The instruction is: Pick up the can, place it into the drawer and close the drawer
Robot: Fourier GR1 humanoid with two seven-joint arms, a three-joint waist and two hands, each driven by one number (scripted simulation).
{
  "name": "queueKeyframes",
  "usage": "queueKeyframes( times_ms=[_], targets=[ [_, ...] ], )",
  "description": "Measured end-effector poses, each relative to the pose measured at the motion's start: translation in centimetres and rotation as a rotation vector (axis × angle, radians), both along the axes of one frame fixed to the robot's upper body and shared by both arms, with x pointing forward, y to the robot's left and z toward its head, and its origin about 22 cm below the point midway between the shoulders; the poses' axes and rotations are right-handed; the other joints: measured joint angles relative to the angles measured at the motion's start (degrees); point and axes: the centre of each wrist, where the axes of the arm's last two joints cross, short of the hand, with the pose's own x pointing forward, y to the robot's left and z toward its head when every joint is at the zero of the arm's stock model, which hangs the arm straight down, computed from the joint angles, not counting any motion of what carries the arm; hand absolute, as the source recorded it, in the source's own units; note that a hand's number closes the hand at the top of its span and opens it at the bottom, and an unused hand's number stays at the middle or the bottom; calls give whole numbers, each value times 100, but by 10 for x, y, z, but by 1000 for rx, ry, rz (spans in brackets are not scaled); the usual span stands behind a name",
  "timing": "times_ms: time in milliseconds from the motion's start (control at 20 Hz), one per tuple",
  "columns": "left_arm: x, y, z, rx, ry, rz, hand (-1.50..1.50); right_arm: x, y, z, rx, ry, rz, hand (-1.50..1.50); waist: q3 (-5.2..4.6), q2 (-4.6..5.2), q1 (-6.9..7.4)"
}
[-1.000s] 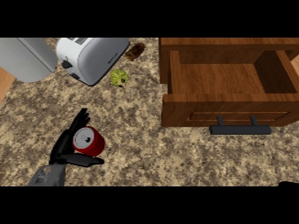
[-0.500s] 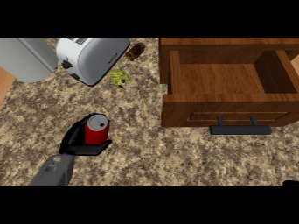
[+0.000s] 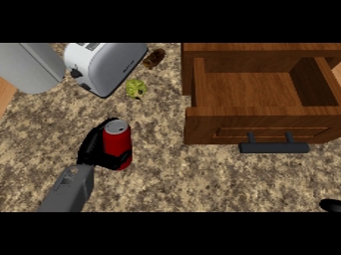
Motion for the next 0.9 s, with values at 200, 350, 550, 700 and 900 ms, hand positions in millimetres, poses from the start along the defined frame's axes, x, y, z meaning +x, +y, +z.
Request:
queueKeyframes(
  times_ms=[200,350,550,700,900],
  targets=[
    [15,-20,7,-14,-18,163,150,3,5,4,-3,-7,-3,-150,-4,7,-19],
    [35,-31,25,-24,-38,209,150,3,2,7,-1,-8,-13,-150,-2,6,-22],
    [48,-43,42,-26,-55,200,150,-3,2,6,-12,-8,-21,-150,-1,-7,-9],
    [67,-58,70,-8,-71,181,150,-4,2,6,-17,-3,-29,-150,1,-17,6],
    [82,-78,109,17,-106,146,150,-7,1,10,-20,-10,-35,-150,3,-28,18]
  ],
)
